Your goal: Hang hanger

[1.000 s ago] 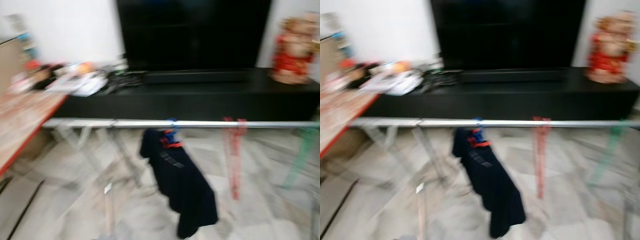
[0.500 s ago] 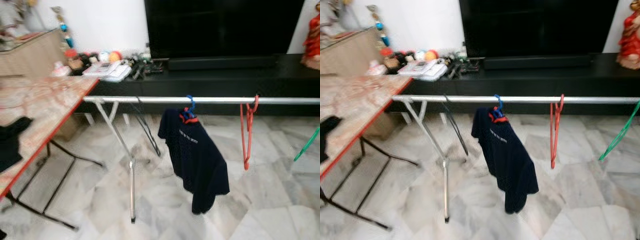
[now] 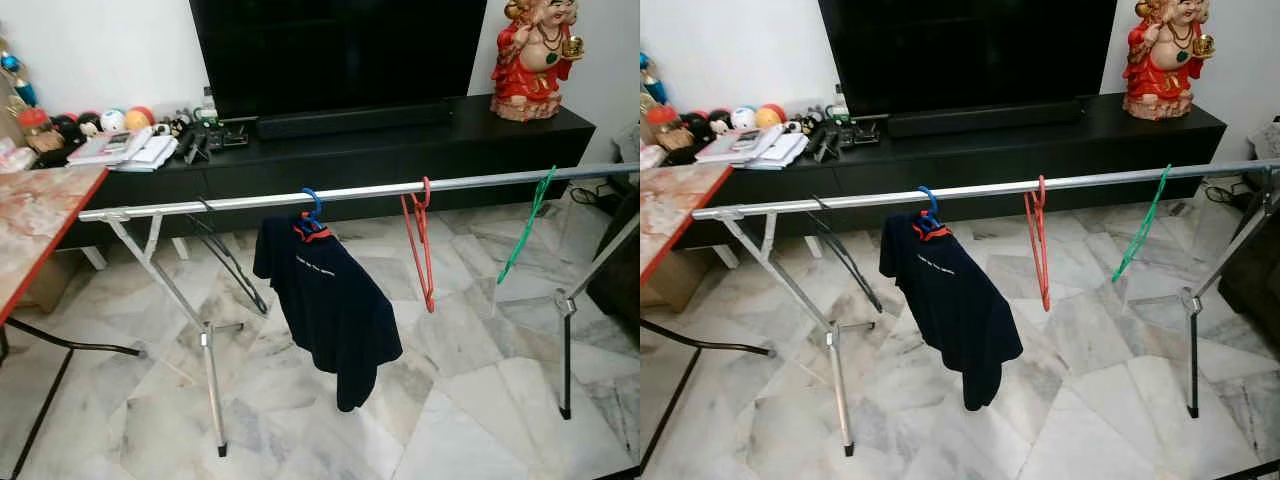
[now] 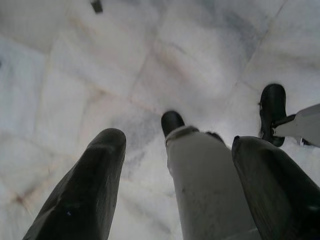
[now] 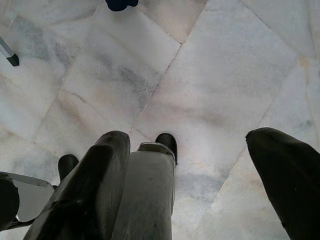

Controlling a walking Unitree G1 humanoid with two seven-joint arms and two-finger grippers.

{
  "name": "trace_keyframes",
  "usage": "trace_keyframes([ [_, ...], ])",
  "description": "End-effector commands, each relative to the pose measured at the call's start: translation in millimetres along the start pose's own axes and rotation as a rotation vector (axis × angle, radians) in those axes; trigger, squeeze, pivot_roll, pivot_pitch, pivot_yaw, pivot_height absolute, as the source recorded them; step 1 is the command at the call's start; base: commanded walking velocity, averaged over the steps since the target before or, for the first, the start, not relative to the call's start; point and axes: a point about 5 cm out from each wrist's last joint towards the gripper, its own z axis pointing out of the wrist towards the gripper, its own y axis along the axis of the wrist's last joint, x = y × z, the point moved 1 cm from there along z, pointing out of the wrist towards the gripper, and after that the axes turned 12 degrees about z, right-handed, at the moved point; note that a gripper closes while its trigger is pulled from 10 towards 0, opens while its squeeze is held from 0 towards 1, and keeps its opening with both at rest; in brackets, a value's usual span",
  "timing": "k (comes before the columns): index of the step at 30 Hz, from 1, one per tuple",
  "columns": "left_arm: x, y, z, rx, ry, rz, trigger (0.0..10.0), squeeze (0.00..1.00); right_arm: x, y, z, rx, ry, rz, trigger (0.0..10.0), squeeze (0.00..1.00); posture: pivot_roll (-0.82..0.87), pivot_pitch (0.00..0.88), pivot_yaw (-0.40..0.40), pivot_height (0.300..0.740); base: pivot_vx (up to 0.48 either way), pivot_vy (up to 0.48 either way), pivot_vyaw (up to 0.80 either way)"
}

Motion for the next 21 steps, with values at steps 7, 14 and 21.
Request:
trace_keyframes([
  [7, -2.9, -14.6, -1.8, 0.047, -0.001, -0.022, 10.0, 0.0, 0.9, -4.4, -0.8, 0.021, 0.012, -0.041, 10.0, 0.0, -0.01, 0.024, 0.044, 0.74, 0.0, 0.0, 0.0],
  [14, -7.1, -15.5, -1.6, 0.047, 0.01, -0.069, 10.0, 0.0, -13.8, 0.8, -2.1, 0.03, 0.032, -0.124, 10.0, 0.0, 0.0, 0.0, 0.011, 0.74, 0.0, 0.0, 0.0],
  [21, -9.7, -15.8, -1.4, 0.05, 0.011, -0.082, 10.0, 0.0, -28.7, 8.3, -3.0, 0.019, -0.002, -0.144, 10.0, 0.0, 0.0, 0.0, 0.005, 0.74, 0.0, 0.0, 0.0],
])
